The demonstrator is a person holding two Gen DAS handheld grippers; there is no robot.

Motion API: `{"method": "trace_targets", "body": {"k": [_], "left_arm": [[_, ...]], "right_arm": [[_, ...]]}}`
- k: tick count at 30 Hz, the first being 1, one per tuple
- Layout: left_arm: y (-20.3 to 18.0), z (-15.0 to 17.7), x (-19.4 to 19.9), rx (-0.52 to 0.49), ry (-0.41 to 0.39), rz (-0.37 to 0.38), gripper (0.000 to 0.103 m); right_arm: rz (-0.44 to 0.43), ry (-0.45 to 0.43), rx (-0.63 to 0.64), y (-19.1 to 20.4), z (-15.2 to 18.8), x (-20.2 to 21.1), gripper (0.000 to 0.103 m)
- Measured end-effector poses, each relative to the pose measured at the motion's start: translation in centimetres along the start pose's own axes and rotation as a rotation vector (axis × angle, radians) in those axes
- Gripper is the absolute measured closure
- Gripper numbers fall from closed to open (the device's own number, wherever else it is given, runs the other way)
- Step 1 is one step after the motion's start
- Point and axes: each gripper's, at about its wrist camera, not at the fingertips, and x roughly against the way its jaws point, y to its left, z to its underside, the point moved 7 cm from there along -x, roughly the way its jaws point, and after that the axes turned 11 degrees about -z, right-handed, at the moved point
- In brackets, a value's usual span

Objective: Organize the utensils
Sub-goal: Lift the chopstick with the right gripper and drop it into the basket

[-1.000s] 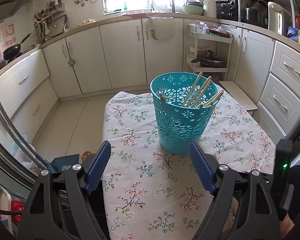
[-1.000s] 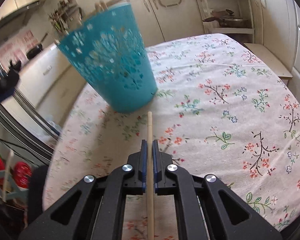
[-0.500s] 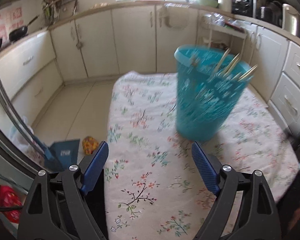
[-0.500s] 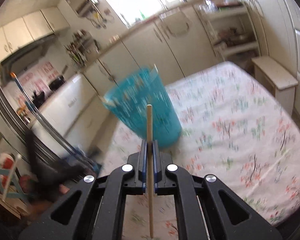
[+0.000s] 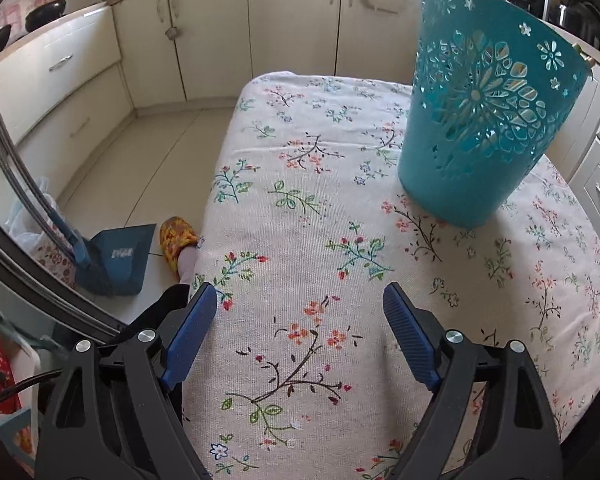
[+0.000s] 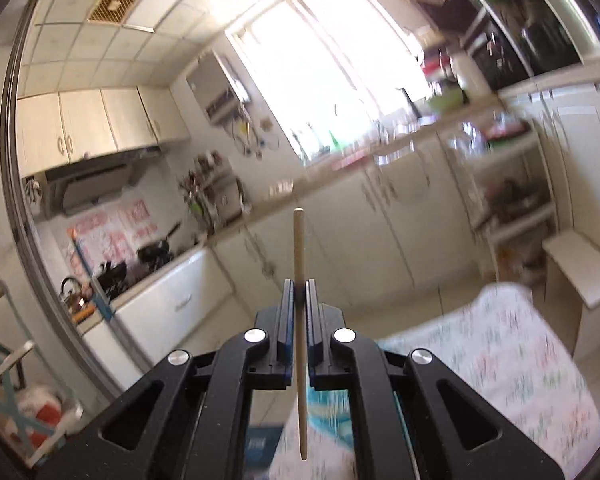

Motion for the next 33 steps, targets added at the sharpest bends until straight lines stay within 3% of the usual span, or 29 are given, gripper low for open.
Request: {"method": "trace_targets", "body": {"k": [5, 13, 29, 33], "left_arm": [[-0.4, 0.1, 0.2, -0.016, -0.011, -0.003, 0.021], [-0.5, 0.1, 0.5, -0.021, -0.016, 0.0, 0.021], [-0.6, 0.2, 0.4, -0.023, -0.011, 0.002, 0.021], [-0.6, 0.2, 0.3, -0.025, -0.006, 0.004, 0.021]], "right_arm": [[0.098, -0.057, 0.063, -1.1, -0.9, -3.7, 0.097], [0.236, 0.081, 0.115, -4.8, 5.0, -7.7, 0.097], [0.235, 0.124, 0.129, -4.6, 7.1, -7.4, 0.097], [0.238, 0.208, 0.141, -4.8, 8.5, -8.5, 0.097]]}}
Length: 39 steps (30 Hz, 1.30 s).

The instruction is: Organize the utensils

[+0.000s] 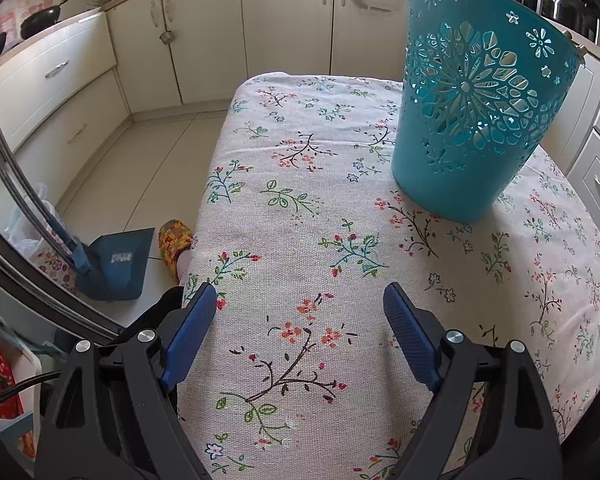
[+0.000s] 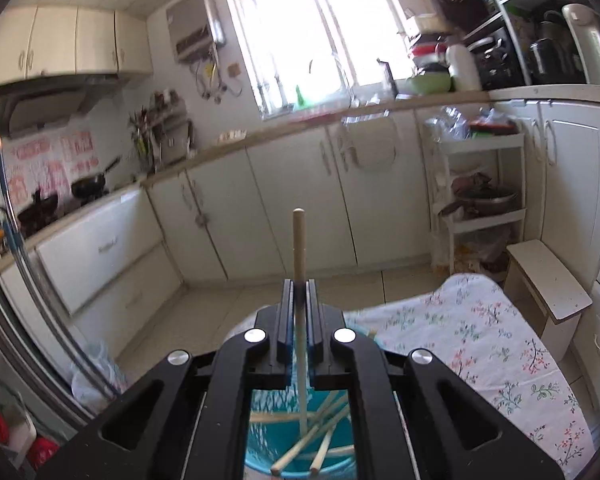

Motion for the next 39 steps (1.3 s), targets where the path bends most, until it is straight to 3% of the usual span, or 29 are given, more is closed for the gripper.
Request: {"method": "trace_targets", "body": {"k": [3, 9, 11, 17, 23, 29, 33, 39], "left_arm": [[0.1, 0.0, -0.2, 0.002, 0.003, 0.002, 0.021], [0.2, 0.0, -0.1, 0.008, -0.001, 0.003, 0.021], [0.1, -0.1, 0.0, 0.005, -0.005, 0.004, 0.021], [0.3, -0.2, 1.9, 0.02, -0.006, 0.024, 0.021], [0.4, -1.0, 7.6, 0.011, -0.088, 0.039, 0.016], [0.3, -1.5, 14.4, 0.008, -0.17, 0.062, 0.011], [0.8, -1.6, 19.3, 0.02, -0.224, 0.068, 0.008], [2.6, -0.7, 24.8, 0.057, -0.255, 0.074, 0.008]], "right_arm": [[0.011, 0.048, 0.016, 0.2, 1.2, -0.2, 0.095], [0.019, 0.01, 0.043, 0.8, 1.7, 4.1, 0.088], [0.026, 0.018, 0.045, 0.8, 2.3, 5.7, 0.071], [0.086, 0.09, 0.027, -0.6, 6.2, 9.1, 0.059], [0.131, 0.16, -0.054, -1.5, 9.3, 12.0, 0.042], [0.132, 0.151, -0.038, 0.8, 8.8, 15.1, 0.027], [0.153, 0.157, -0.013, 2.4, 8.6, 16.8, 0.023], [0.164, 0.132, 0.013, 4.5, 8.5, 20.2, 0.012]]}}
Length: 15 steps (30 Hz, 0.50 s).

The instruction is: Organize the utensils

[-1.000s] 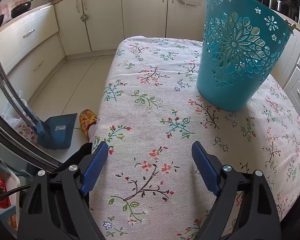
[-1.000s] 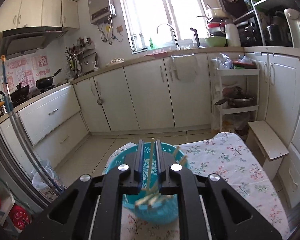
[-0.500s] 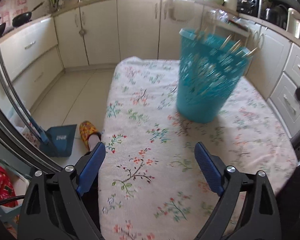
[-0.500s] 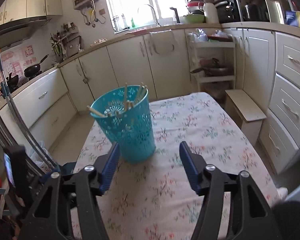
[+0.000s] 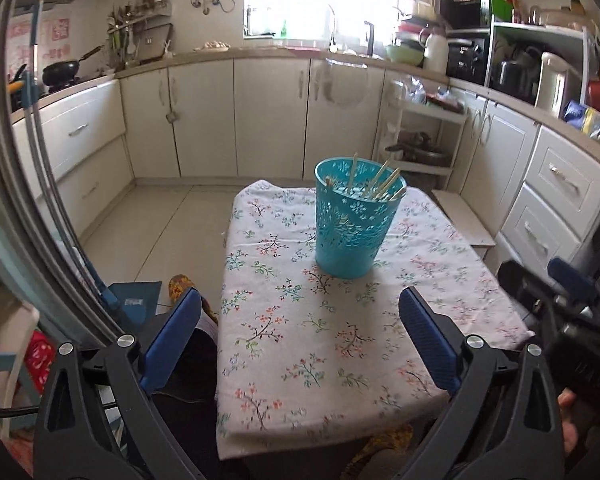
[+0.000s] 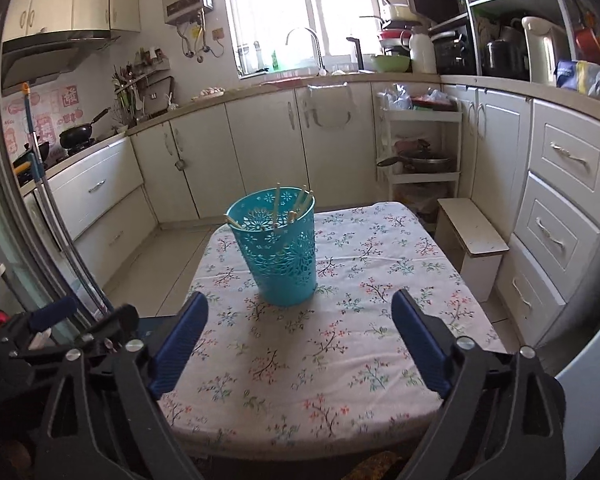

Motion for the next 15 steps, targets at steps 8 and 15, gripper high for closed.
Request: {"method": "trace_targets", "body": {"k": [8, 15], "left_arm": [[1.7, 0.8, 6.0, 0.061, -0.051, -0.022, 0.008], [2.2, 2.5, 8.3, 0.055, -0.056, -0.025, 0.008]], "right_arm": [[0.068, 0.006, -0.05, -0.6, 1.2, 3.7, 0.008], [0.087, 0.042, -0.021, 0.8, 3.3, 5.7, 0.008]]}}
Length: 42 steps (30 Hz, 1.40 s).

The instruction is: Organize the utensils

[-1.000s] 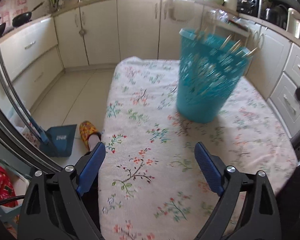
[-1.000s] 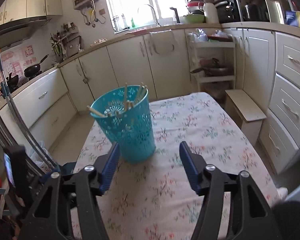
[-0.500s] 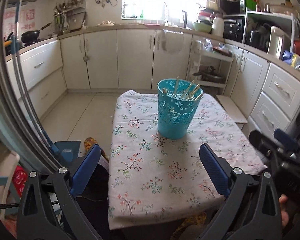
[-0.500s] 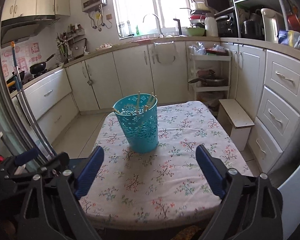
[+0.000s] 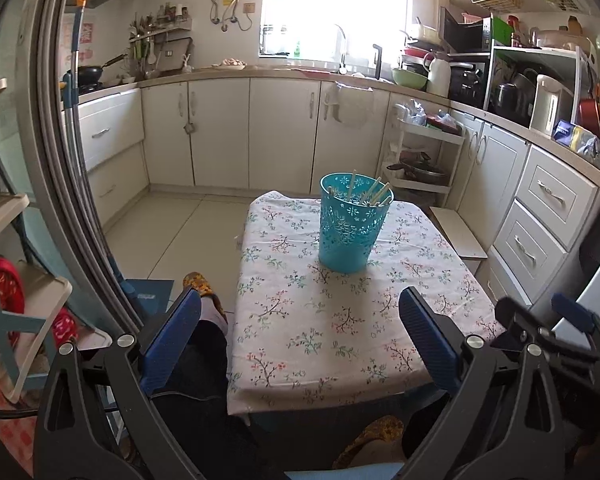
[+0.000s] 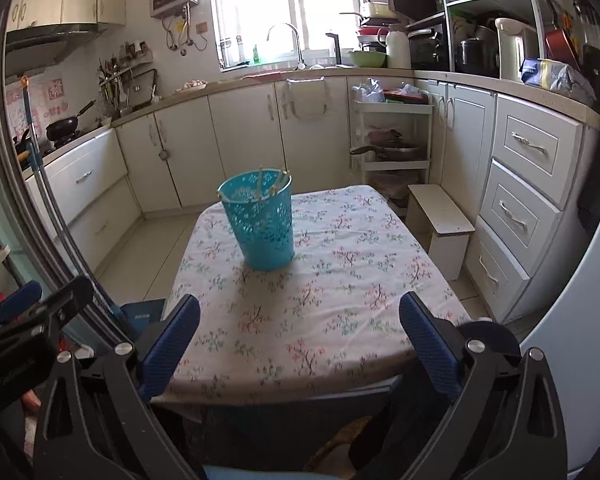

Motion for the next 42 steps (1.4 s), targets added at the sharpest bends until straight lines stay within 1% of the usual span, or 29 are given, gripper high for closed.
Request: {"method": "trace_targets", "body": {"k": [5, 8, 33, 42], "left_arm": [[0.2, 0.1, 0.9, 0.008, -0.01, 0.0, 0.008], [0.1, 0.3, 1.0, 0.002, -0.013, -0.001, 0.008], [0.0, 0.2, 2.3, 0.004, -0.036, -0.006, 0.008], [0.0, 0.2, 2.3, 0.004, -0.037, -0.005, 0.008]], "right_arm": [[0.004, 0.02, 0.003, 0.6, 1.4, 0.8, 0.008], [0.012, 0.02, 0.009, 0.7, 1.5, 1.1, 0.008], [0.012, -0.021, 0.015, 0.7, 1.4, 2.6, 0.007], [0.01, -0.022, 0.017, 0.9, 1.4, 2.8, 0.007]]}}
